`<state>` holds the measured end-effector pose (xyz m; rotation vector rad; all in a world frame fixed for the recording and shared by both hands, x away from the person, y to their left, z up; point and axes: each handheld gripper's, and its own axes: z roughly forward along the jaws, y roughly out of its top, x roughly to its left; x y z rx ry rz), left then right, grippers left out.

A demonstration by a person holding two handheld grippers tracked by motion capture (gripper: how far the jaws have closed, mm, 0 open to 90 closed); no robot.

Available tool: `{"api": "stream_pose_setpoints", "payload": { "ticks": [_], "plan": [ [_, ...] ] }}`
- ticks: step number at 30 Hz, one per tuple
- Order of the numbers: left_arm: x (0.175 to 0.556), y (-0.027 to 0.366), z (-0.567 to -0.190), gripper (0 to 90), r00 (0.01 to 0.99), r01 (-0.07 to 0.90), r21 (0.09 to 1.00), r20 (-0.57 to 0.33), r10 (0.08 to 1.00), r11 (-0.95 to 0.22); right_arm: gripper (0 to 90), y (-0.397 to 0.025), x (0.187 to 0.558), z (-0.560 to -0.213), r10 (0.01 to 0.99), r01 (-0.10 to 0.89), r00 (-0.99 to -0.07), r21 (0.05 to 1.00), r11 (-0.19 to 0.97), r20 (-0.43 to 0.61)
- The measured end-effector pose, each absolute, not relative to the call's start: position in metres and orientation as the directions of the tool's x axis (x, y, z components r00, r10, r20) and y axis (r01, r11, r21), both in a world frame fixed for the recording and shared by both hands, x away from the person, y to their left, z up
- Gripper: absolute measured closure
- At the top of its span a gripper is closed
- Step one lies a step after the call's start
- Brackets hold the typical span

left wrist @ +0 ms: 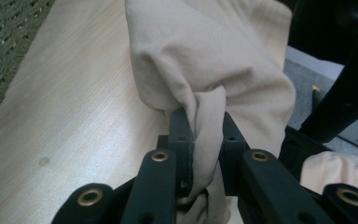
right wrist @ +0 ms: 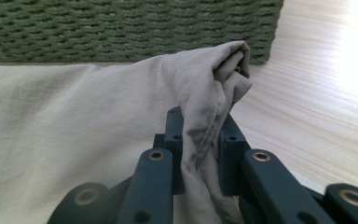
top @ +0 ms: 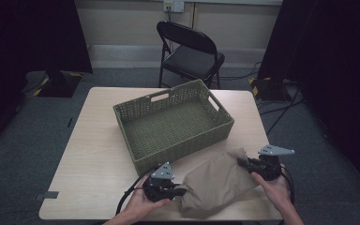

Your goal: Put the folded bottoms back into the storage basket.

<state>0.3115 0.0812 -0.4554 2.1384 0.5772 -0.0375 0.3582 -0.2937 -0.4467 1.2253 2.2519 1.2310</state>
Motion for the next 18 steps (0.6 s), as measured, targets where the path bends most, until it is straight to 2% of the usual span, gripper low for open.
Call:
{"api": "stream_pose_setpoints", "payload": {
  "ticks": [18],
  "plan": [
    [0.305, 0.091, -0.440, 80.5, 0.895, 0.387, 0.809, -0.213, 0.393, -0.443, 78.7, -0.293, 0.350, -0.425, 0.782, 0.496, -0.607, 0.837, 0.232, 0.144]
  ]
}}
